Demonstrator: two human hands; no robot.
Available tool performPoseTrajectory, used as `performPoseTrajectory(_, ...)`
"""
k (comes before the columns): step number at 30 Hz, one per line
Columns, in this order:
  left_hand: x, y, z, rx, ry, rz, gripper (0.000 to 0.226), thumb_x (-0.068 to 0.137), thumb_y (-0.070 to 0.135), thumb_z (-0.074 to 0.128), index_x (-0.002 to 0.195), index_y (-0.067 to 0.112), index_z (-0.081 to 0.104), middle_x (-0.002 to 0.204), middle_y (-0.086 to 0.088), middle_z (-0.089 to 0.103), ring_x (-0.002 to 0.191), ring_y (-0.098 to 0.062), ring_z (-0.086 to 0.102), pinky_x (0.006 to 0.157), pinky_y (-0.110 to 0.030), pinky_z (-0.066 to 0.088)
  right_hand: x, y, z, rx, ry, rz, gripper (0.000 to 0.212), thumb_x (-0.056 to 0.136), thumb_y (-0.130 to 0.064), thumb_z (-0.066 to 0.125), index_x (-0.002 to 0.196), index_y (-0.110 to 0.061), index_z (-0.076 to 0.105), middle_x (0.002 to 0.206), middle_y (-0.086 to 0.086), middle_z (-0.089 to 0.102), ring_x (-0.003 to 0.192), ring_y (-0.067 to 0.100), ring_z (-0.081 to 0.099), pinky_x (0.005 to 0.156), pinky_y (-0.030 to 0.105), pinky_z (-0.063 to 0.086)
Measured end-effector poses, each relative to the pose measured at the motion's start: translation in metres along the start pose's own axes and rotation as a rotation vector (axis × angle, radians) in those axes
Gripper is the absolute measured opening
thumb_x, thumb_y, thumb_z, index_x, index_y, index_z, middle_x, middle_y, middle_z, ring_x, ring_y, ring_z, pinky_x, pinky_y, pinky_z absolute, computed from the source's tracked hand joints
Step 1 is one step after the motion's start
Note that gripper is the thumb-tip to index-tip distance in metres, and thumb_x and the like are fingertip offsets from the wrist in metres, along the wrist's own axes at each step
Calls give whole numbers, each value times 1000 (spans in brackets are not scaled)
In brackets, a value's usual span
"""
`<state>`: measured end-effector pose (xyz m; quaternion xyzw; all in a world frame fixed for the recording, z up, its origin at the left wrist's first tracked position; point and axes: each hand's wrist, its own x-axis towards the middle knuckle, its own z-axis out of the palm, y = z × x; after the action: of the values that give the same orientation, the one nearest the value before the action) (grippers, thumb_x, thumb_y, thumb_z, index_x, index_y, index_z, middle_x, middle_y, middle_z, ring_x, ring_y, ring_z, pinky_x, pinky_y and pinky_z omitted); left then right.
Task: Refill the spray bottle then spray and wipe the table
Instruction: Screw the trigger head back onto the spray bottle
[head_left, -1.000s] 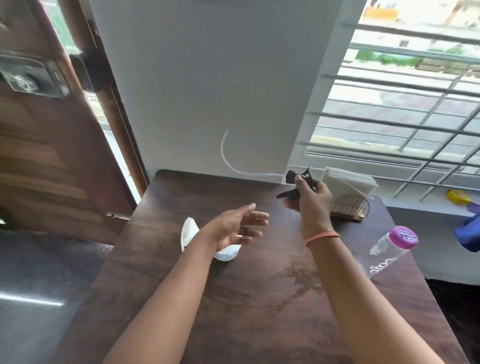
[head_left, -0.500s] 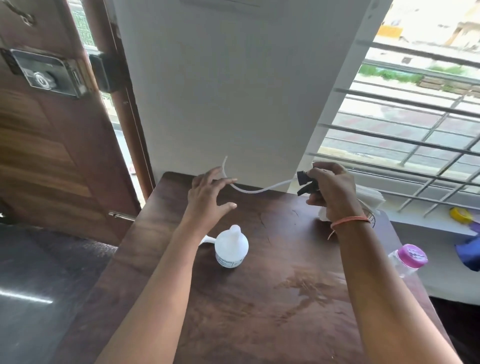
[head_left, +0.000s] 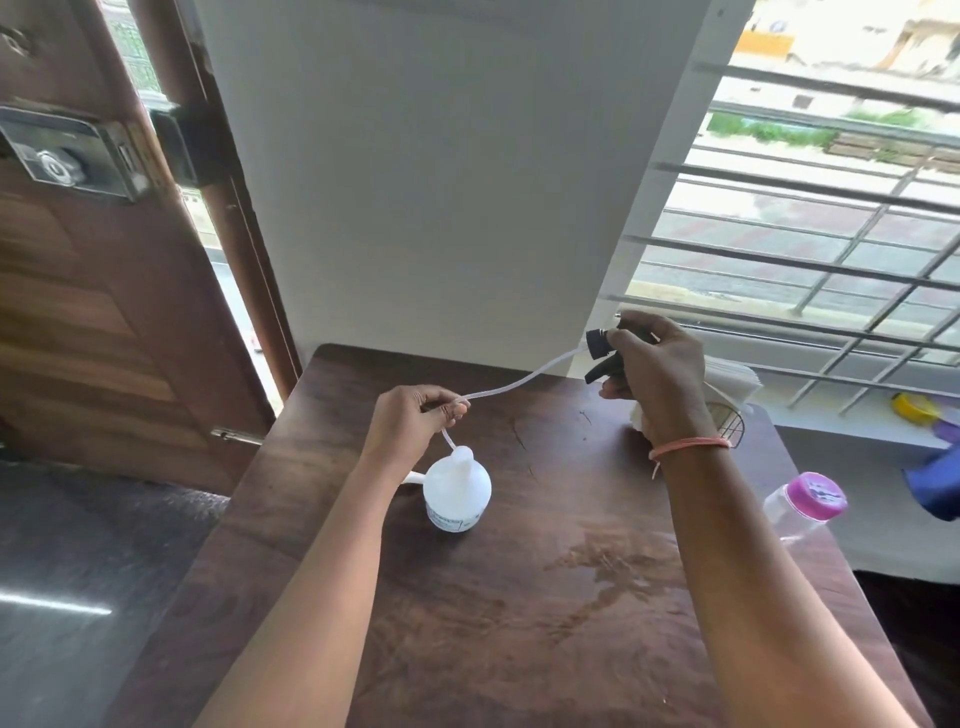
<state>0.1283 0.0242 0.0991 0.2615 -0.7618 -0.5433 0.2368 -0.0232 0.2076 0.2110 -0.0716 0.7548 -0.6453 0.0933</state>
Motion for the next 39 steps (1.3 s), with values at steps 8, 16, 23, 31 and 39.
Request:
performPoseTrajectory(8, 0, 12, 0, -125, 46, -17, 6, 84, 12, 75, 85, 15, 79, 78, -5, 76, 71, -14, 71, 82, -42, 60, 0, 0, -4, -14, 24, -39, 25, 78, -13, 62, 100, -22, 69, 94, 14, 73, 55, 32, 70, 48, 30, 51)
performPoseTrajectory(16, -4, -10, 14, -29, -32, -106, 6, 79, 24, 80, 84, 21, 80, 73, 0, 74, 67, -12, 66, 75, -32, 59, -5, 5, -1, -124, 28, -96, 23, 77, -16, 59, 95, -28, 67, 91, 8, 74, 50, 32, 68, 57, 49, 59)
performPoseTrajectory(23, -7, -28, 21, 153, -238, -164, 16, 78, 27, 81, 89, 39, 77, 104, 19, 72, 98, 7, 62, 85, -11, 45, -21, 14, 11, -536, 39, -321, 33, 84, -31, 59, 117, -32, 62, 96, 0, 73, 85, 27, 68, 74, 33, 52)
performPoseTrajectory(31, -15, -45, 24, 215, -250, -143, 38, 73, 20, 83, 103, 38, 71, 102, 17, 72, 96, -7, 67, 78, -6, 43, -47, 32, 44, -636, -107, -468, 35, 90, -35, 57, 125, -31, 58, 105, 2, 72, 96, 26, 64, 77, 38, 52)
performPoseTrajectory(39, -19, -54, 25, 113, -222, -131, 27, 74, 24, 82, 85, 46, 70, 92, 21, 74, 97, -4, 68, 93, -34, 52, -57, 52, 64, -758, -428, -299, 26, 87, -33, 58, 112, -34, 63, 98, -4, 70, 91, 23, 63, 78, 35, 52)
